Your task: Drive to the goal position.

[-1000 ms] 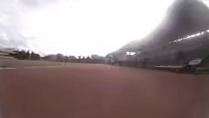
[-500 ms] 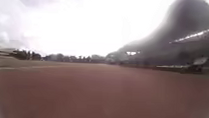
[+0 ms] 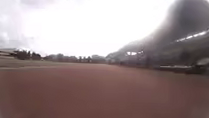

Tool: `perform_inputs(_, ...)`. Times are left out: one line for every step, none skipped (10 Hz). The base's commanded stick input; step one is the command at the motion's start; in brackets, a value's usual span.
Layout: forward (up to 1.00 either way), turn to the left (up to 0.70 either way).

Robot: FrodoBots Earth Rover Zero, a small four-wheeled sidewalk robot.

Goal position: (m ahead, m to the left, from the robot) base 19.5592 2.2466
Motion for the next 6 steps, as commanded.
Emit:
perform_inputs(0.70, 0.00)
perform_inputs(0.70, 0.00)
perform_inputs(0.70, 0.00)
perform_inputs(0.70, 0.00)
perform_inputs(0.70, 0.00)
perform_inputs(0.70, 0.00)
